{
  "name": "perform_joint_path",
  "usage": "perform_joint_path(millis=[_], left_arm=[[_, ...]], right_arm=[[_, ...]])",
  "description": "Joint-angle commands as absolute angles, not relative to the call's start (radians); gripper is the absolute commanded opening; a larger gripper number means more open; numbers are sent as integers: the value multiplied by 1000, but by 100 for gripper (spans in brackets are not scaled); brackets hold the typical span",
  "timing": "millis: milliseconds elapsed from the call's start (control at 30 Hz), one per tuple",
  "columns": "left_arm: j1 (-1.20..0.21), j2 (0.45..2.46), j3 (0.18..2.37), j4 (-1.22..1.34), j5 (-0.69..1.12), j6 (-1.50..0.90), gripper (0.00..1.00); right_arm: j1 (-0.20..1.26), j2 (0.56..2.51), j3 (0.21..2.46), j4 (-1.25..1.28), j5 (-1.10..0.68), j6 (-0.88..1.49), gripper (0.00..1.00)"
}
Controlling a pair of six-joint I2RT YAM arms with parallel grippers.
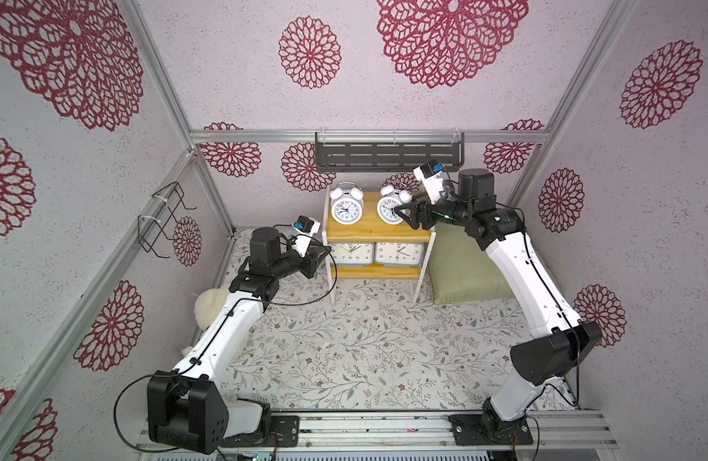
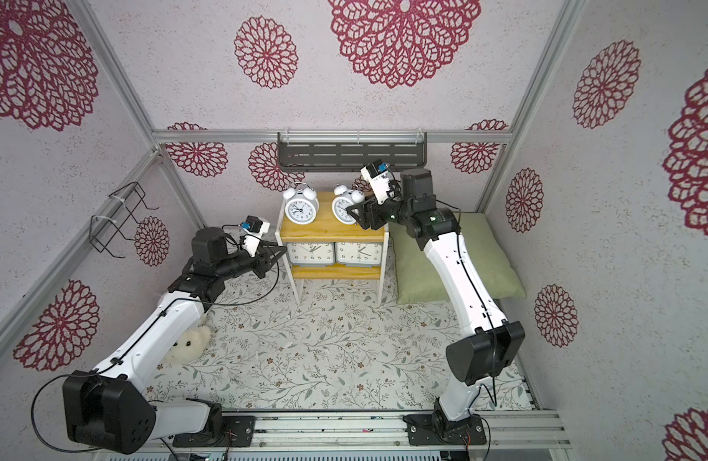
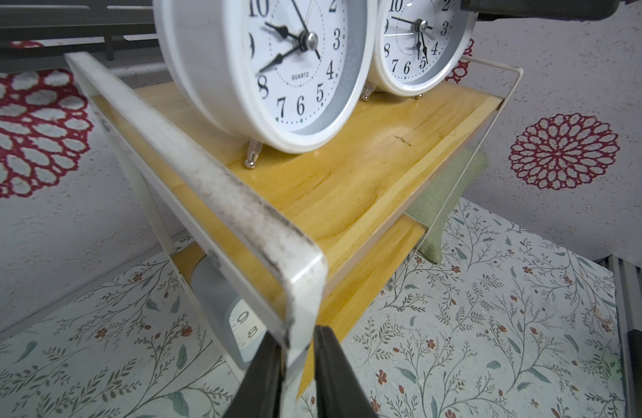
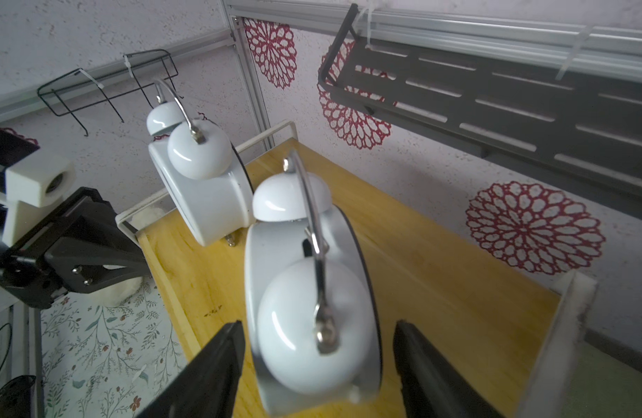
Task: Place the alarm clocks on the shelf by style
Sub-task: Place the alarm on the shelf.
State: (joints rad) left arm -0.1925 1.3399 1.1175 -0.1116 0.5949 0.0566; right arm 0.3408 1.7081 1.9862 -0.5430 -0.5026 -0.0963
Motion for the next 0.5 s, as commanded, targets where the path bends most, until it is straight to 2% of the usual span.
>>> perform_joint_path(millis=[0,467], left_arm=[[-189,1351,1143,-127,627,67,23],[-189,1353,1144,-129,629,69,23]], right_arm=[[337,1695,2019,-520,-514,-102,75],[341,1593,1878,-469,-385,-122,78]])
